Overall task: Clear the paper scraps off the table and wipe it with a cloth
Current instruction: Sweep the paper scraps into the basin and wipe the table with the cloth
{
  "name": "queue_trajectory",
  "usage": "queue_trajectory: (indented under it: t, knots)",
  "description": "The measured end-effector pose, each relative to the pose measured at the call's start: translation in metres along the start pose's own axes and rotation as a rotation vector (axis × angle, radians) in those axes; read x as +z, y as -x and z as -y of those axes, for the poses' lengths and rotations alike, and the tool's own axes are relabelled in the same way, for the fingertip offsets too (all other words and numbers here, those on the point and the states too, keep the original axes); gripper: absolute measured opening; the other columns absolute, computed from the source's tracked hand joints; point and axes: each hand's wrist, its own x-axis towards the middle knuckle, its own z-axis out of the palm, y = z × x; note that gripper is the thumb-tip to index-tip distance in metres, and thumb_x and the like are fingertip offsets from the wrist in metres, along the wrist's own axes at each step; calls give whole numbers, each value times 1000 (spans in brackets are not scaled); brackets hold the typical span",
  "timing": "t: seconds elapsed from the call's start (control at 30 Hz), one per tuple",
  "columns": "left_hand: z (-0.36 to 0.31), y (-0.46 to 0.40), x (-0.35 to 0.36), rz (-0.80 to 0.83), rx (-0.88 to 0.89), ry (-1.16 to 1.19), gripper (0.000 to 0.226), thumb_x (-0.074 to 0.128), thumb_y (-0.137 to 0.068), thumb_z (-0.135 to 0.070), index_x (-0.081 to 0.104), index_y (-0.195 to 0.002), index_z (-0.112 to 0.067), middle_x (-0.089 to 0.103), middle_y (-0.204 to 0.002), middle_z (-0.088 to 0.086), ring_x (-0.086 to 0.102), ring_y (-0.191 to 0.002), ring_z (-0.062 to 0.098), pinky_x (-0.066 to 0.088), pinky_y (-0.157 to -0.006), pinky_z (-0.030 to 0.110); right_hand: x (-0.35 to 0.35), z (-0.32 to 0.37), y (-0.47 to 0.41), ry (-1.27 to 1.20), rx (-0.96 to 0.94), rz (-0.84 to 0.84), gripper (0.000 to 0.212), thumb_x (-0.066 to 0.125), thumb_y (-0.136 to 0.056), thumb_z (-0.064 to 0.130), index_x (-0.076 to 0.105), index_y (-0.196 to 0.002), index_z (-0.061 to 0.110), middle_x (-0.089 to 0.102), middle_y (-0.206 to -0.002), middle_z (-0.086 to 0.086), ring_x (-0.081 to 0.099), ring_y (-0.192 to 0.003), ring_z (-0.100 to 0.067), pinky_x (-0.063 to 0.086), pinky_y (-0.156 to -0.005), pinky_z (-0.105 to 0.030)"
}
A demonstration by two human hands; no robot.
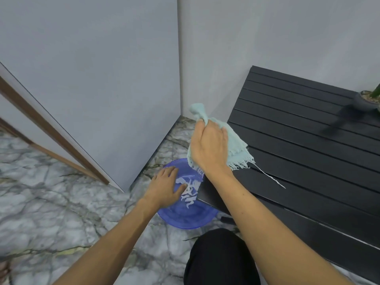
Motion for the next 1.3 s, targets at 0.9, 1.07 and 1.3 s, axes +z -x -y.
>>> queue_trajectory:
  t: [0.9,1.07,1.3]
  knots:
    - [-145,20,-99,-243,377,159,70,29,-99,-57,32,-151,-11,31,-158,6,22,-146,16,15,-120,28,-191,-104,80,-27,161,166,62,21,-101,49,64,-101,5,71,-78,-10,63,-89,-23,48,-90,-44]
    - [-155,25,-79,-221,344,113,69,25,-100,-54,30,-152,-8,20,-162,6,11,-149,17,4,-120,25,-141,-110,97,427,-55,285,86,-10,-87,52,24,-156,14,16,-166,-7,8,-153,-20,1,-122,-38]
    - [-154,28,-72,-248,327,79,73,16,-96,-55,25,-154,-12,15,-164,2,7,-150,14,3,-120,25,-168,-141,98,488,-222,521,95,-19,-75,69,-9,-158,25,-22,-159,10,-19,-150,-11,-15,-120,-35]
